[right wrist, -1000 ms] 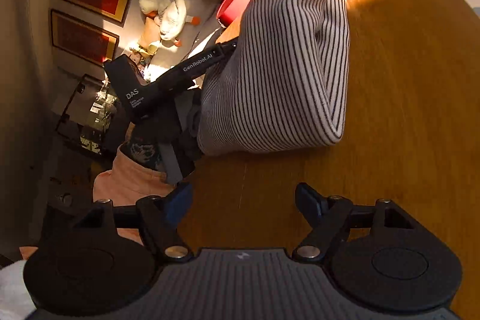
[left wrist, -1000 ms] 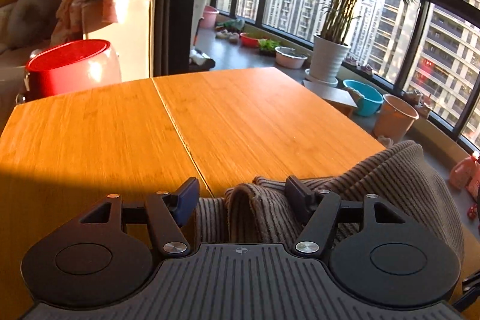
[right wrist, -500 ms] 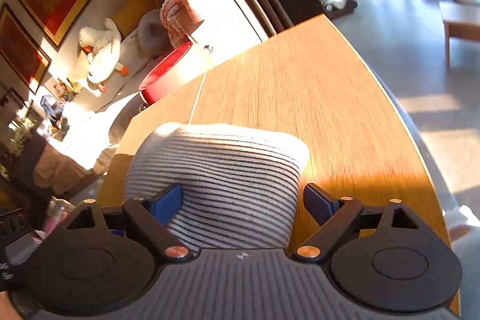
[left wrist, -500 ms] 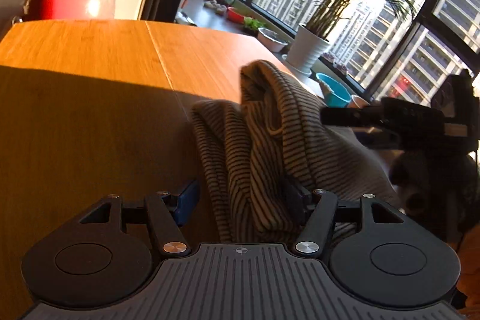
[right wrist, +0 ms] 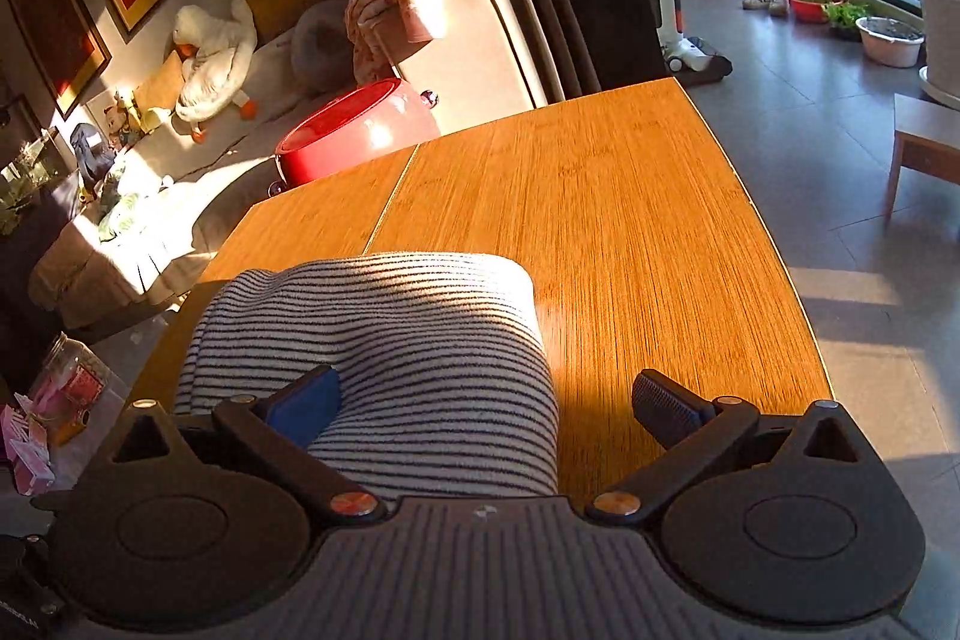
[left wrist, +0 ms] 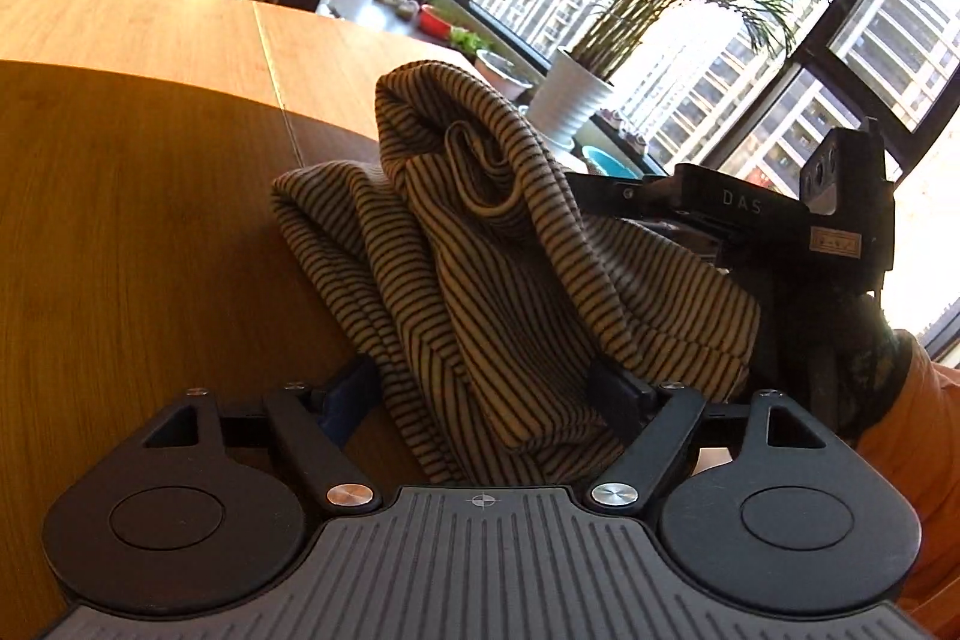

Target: Fold clothes

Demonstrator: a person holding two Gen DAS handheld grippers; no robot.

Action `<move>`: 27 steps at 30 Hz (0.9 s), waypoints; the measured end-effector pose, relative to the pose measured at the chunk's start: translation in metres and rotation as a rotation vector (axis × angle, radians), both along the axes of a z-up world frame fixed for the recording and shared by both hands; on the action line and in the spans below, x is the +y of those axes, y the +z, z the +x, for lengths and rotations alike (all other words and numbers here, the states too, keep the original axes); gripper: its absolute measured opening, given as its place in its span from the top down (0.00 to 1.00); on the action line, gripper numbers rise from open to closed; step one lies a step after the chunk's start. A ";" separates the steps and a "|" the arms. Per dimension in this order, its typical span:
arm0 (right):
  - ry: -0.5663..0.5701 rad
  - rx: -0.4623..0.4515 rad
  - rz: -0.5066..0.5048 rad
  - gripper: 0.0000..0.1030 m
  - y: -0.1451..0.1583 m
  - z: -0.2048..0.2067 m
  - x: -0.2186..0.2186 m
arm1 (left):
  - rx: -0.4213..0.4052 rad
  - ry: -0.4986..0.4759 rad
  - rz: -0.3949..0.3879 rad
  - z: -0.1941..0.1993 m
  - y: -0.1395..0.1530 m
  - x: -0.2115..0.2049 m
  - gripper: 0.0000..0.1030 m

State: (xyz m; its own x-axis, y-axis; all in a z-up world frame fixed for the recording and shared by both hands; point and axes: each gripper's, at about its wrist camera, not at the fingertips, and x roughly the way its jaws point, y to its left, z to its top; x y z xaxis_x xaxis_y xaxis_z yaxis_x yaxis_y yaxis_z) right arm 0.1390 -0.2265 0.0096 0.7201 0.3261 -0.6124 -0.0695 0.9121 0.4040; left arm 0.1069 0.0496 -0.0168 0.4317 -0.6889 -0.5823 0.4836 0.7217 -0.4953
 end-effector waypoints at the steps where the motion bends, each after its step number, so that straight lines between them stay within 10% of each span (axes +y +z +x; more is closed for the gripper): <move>1: -0.011 0.007 0.026 0.00 -0.003 -0.003 -0.002 | -0.003 -0.002 0.001 -0.001 0.000 -0.001 0.19; 10: -0.002 0.026 0.142 0.00 -0.016 0.004 -0.004 | -0.058 0.032 0.030 -0.007 0.001 -0.009 0.15; 16: 0.055 0.007 0.430 0.00 -0.031 0.006 -0.022 | -0.062 0.062 0.021 -0.005 0.001 -0.006 0.13; 23: 0.100 0.045 0.343 0.00 -0.022 -0.007 -0.008 | -0.082 0.052 0.030 -0.003 0.001 -0.011 0.11; 27: 0.025 -0.202 0.037 0.00 0.019 -0.040 0.005 | -0.081 0.054 0.021 -0.003 0.001 -0.015 0.10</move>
State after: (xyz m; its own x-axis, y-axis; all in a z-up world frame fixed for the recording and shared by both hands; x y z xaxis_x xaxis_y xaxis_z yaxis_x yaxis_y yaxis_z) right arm 0.0993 -0.2215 0.0290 0.8184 0.3651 -0.4438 -0.1747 0.8938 0.4131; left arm 0.1043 0.0350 -0.0162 0.5138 -0.6513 -0.5584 0.4816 0.7576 -0.4405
